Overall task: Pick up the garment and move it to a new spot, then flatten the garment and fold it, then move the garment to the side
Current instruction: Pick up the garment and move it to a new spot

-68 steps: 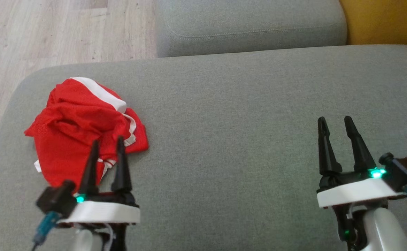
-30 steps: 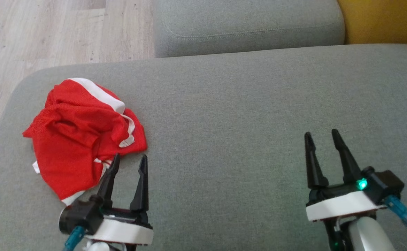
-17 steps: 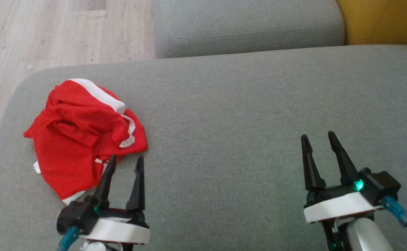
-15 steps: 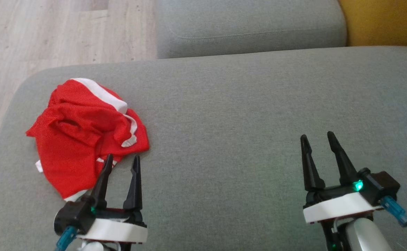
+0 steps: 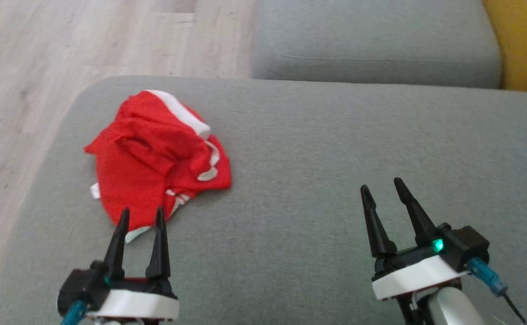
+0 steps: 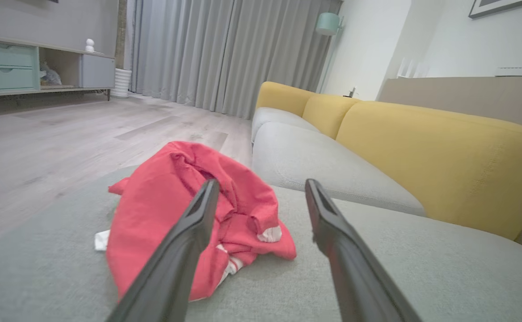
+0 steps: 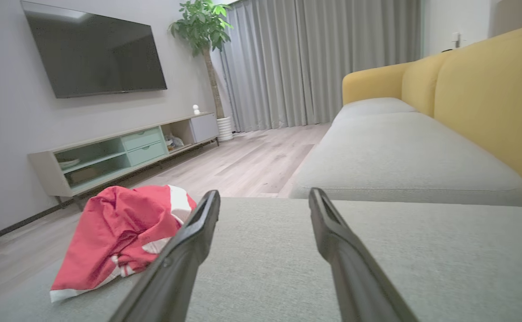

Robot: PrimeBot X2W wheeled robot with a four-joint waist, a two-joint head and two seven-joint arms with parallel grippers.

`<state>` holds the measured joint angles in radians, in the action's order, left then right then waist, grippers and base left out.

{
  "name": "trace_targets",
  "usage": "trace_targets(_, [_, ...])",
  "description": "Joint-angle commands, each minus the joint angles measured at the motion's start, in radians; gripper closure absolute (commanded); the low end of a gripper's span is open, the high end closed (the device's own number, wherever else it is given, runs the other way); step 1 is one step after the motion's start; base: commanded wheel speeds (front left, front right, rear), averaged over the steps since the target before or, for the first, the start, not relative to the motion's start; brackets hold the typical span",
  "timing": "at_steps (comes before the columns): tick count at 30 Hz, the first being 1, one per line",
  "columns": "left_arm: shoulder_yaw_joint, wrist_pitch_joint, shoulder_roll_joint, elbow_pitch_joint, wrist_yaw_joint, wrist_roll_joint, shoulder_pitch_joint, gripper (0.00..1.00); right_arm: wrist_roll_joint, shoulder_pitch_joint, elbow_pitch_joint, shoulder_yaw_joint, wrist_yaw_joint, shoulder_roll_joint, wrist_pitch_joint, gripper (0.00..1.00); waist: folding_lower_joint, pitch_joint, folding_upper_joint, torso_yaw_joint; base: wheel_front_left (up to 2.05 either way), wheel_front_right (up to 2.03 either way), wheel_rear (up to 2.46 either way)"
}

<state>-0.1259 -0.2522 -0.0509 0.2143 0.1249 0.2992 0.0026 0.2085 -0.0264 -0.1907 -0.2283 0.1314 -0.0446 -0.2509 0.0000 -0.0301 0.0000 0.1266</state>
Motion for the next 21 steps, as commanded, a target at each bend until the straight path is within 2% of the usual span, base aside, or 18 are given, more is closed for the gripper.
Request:
trace_targets(1, [0.038,-0.01,0.001,-0.026,0.005,-0.004,-0.015,0.0,0.001,-0.018,0.029,-0.029,-0.001,-0.006,-0.011,0.0,0.0,-0.01,0.0,0.047,0.0,0.0,0.0])
trace_targets(13, [0.058,-0.01,0.001,-0.033,0.005,-0.028,0.022,0.0,0.011,0.0,0.009,-0.076,-0.001,-0.006,-0.011,0.0,0.0,-0.033,0.0,0.207,0.0,0.0,0.0])
trace_targets(21, [0.052,-0.01,0.001,-0.043,0.006,-0.043,0.038,0.0,0.023,0.014,0.012,-0.097,-0.001,-0.006,-0.011,0.0,0.0,-0.041,0.0,0.268,0.0,0.0,0.0])
